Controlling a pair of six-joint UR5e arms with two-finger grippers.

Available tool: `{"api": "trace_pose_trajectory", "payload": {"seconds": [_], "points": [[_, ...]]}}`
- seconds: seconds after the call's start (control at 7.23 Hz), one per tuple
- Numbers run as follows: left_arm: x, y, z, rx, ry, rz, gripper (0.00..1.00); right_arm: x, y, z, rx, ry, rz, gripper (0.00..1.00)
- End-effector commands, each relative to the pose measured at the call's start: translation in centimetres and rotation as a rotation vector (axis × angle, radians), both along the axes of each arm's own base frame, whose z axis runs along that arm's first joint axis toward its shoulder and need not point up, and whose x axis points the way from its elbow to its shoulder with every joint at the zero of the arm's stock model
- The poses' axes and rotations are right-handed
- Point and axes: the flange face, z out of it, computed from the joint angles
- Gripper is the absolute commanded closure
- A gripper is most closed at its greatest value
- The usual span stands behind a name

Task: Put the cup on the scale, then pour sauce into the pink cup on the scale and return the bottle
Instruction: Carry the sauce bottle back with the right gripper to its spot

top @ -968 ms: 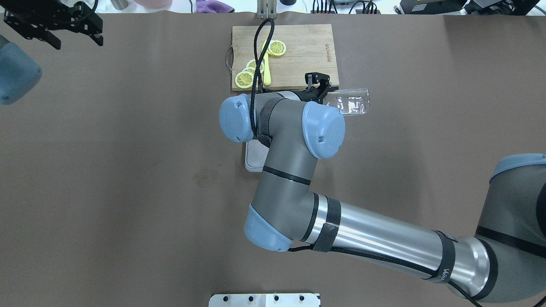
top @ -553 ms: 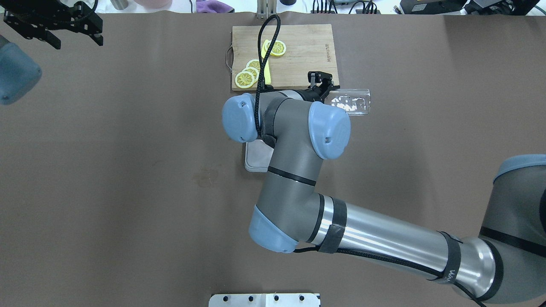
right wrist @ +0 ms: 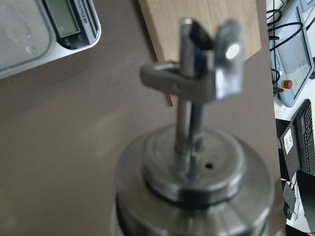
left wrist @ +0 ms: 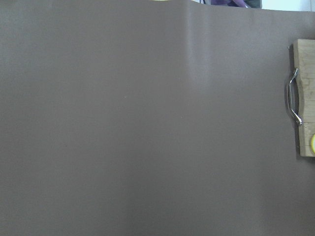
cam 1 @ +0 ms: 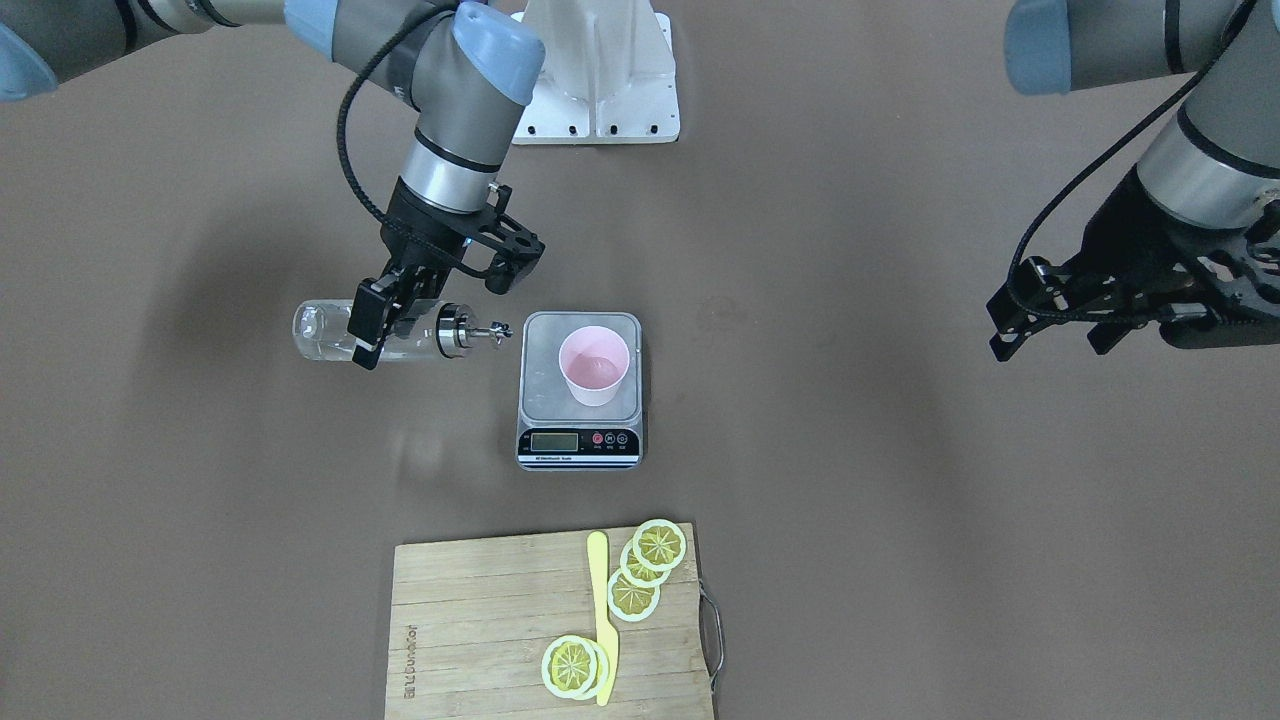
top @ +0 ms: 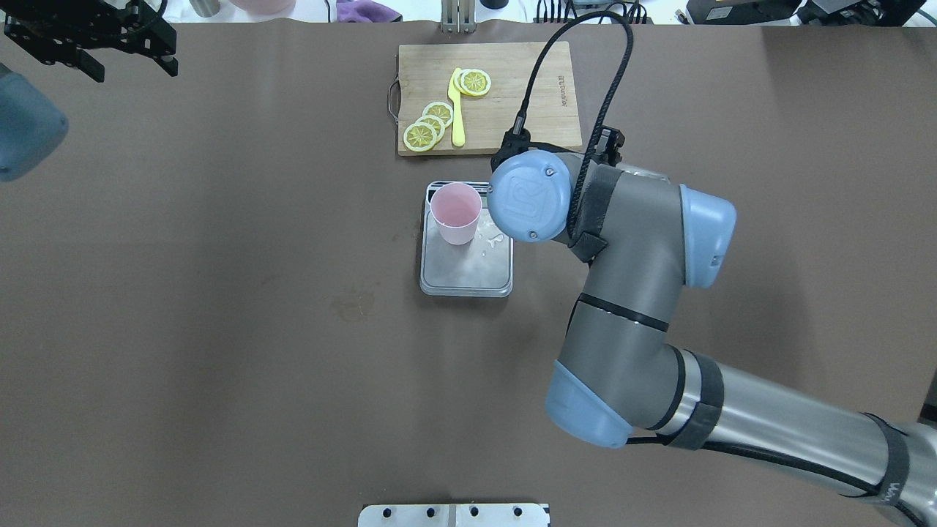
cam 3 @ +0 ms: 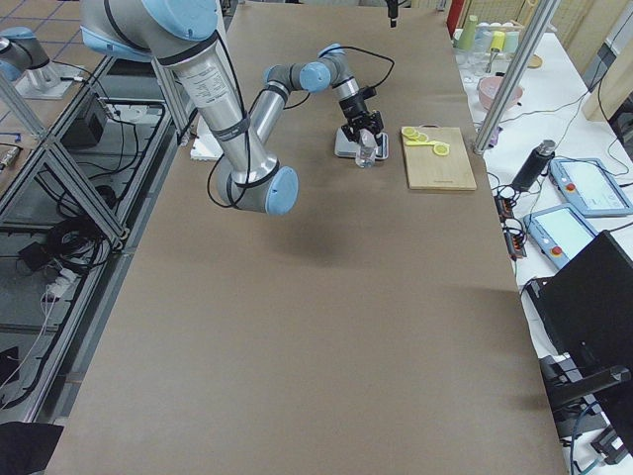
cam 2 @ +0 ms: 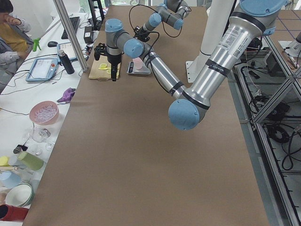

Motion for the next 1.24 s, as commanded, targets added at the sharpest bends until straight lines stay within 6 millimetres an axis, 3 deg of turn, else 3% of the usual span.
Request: {"api": "trace_pose_trajectory", "payload": {"seconds": [0.0, 0.28, 0.41, 0.69, 0.97, 1.11], "points": [[0.0, -0.1, 0.2, -0.003, -0.001, 0.000, 0.04, 7.2, -1.2, 4.9, -0.015, -0.277, 0.033, 1.00], [0.0, -0.1, 0.4, -0.007, -0.004, -0.001, 0.04, 13.8, -2.7, 10.2, -0.053, -0.463, 0.082, 1.00], [0.1, -0.2, 0.4, -0.005, -0.005, 0.000, 0.04, 15.8, -2.0, 13.5, -0.081, -0.563, 0.154, 1.00], [0.1, -0.2, 0.4, -0.008, -0.004, 0.000, 0.04, 19.0, -1.3, 17.6, -0.054, -0.596, 0.190, 1.00], [0.1, -0.2, 0.4, -0.010, -0.004, 0.000, 0.04, 22.3, -1.2, 23.1, -0.012, -0.694, 0.236, 1.00], [0.1, -0.2, 0.4, -0.010, -0.004, 0.000, 0.04, 23.5, -0.6, 27.5, -0.013, -0.824, 0.281, 1.00]]}}
